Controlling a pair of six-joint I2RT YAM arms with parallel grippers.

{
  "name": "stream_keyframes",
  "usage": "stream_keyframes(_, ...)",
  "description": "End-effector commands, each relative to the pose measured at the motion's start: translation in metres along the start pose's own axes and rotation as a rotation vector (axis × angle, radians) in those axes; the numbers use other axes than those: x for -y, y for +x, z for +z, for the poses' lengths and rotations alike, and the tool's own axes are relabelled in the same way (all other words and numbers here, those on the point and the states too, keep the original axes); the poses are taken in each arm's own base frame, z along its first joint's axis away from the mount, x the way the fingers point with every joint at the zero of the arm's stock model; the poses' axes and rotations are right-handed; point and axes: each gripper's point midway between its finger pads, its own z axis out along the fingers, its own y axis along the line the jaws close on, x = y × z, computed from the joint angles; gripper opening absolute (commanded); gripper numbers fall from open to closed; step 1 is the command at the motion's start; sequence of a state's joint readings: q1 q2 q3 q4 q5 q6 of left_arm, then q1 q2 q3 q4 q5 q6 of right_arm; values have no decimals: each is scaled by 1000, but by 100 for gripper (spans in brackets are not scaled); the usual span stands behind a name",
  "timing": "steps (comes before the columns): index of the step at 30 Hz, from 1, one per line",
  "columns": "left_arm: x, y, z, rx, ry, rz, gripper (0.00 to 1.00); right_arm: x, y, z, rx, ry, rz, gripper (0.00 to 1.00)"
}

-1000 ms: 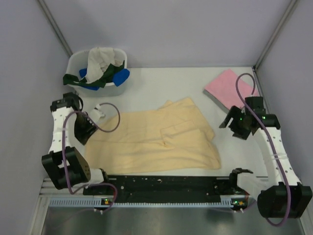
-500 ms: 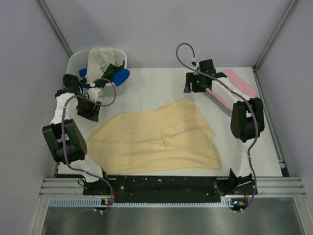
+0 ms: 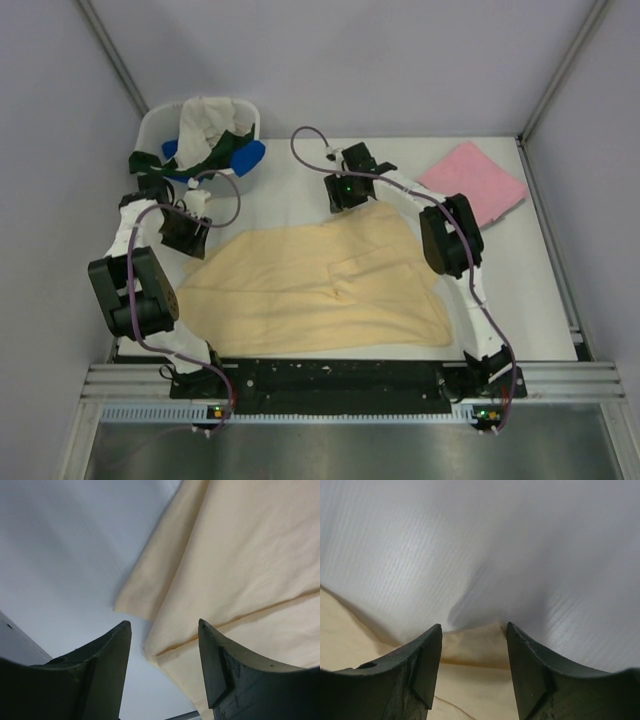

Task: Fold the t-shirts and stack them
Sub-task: Grap the side of the flattened tshirt furthest away from the robot with both arms

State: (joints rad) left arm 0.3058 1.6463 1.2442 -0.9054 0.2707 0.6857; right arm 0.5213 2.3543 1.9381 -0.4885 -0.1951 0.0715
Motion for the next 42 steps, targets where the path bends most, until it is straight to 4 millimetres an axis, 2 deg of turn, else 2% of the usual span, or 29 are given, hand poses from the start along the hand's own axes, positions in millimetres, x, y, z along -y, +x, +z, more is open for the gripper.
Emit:
stream_keyframes(1, -5, -13, -10, 62, -40, 26, 61, 25, 7, 4, -11, 116, 8, 52)
stream_keyframes(3, -2, -16, -9, 73, -22, 15, 61, 26, 1, 2, 3, 125, 6, 49)
stream_keyframes(7, 8, -29, -6, 106, 24, 28, 61, 22, -7, 2, 19, 112, 10, 32)
stream_keyframes(8, 12, -34, -4, 111, 27, 38, 61, 20, -7, 2, 20, 101, 17, 31)
stream_keyframes(15, 29, -79, 9, 156, 74, 111, 62, -2, -11, 1, 35, -14, 73, 34)
stream_keyframes(20, 39, -93, 41, 100, 94, 171, 61, 1, -10, 1, 41, 3, 89, 28)
stream_keyframes(24, 36, -95, 67, 50, 101, 185, 60, -9, -16, -5, 61, -47, 91, 20)
stream_keyframes(27, 34, -102, 77, 54, 116, 170, 56, -8, -19, -5, 71, -31, 92, 0)
stream_keyframes(30, 51, -110, 86, 88, 194, 192, 49, -1, -24, -10, 99, 11, 106, 0)
stream_keyframes(33, 66, -106, 92, 75, 262, 185, 31, -10, -44, -32, 180, -18, 97, 0)
stream_keyframes(35, 72, -104, 93, 76, 279, 187, 0, -15, -55, -51, 229, -28, 92, 0)
stream_keyframes(38, 76, -108, 77, 118, 272, 190, 0, -24, -63, -87, 276, -39, 70, 0)
stream_keyframes(42, 85, -111, 35, 219, 237, 253, 0, -33, -40, -129, 294, -49, 56, 0)
